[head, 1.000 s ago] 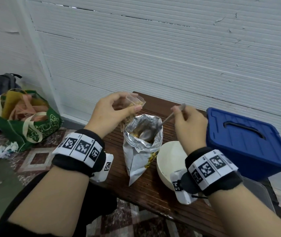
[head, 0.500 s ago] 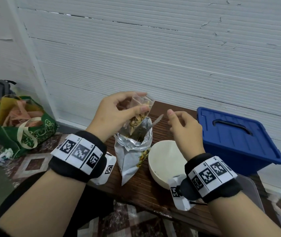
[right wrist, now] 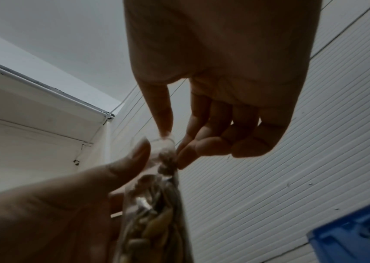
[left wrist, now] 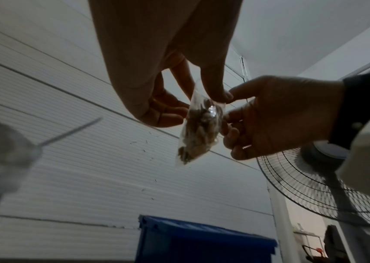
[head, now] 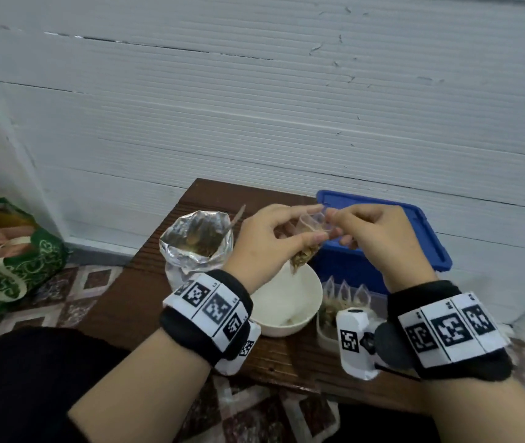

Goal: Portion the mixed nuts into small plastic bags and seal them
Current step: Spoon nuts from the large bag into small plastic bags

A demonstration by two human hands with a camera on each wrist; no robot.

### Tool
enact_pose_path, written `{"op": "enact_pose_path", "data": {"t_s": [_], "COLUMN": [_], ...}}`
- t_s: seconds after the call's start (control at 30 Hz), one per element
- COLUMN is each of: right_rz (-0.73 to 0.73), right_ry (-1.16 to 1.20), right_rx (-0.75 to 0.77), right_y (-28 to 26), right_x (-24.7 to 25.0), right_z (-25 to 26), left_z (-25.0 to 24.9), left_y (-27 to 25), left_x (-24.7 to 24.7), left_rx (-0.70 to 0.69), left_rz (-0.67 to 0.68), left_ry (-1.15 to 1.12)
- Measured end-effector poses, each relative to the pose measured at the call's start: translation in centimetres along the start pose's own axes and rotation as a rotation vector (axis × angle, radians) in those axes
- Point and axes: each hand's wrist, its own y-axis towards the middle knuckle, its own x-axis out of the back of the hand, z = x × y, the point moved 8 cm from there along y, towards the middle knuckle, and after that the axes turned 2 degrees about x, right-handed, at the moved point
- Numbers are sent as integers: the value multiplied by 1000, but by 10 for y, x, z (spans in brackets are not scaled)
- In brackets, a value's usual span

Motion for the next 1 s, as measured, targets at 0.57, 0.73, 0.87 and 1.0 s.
{"op": "enact_pose_path", "data": {"t_s": [0.57, 0.73, 0.87, 1.0], "right_rz": [-194, -104, -21, -28], "right_ry": [-575, -651, -667, -663], "right_rx": [-338, -460, -531, -527], "right_y": [-22, -26, -28, -28], "right_x": [87, 74, 62, 63], "right_z": [-110, -151, -174, -172], "left_z": [98, 129, 138, 140], "left_y": [-14, -30, -36, -34], "left_x": [-48, -51, -50, -46], "left_rx": [462, 569, 579, 550], "left_rz": [177, 311, 333, 282], "left_ry": [350, 553, 625, 689]}}
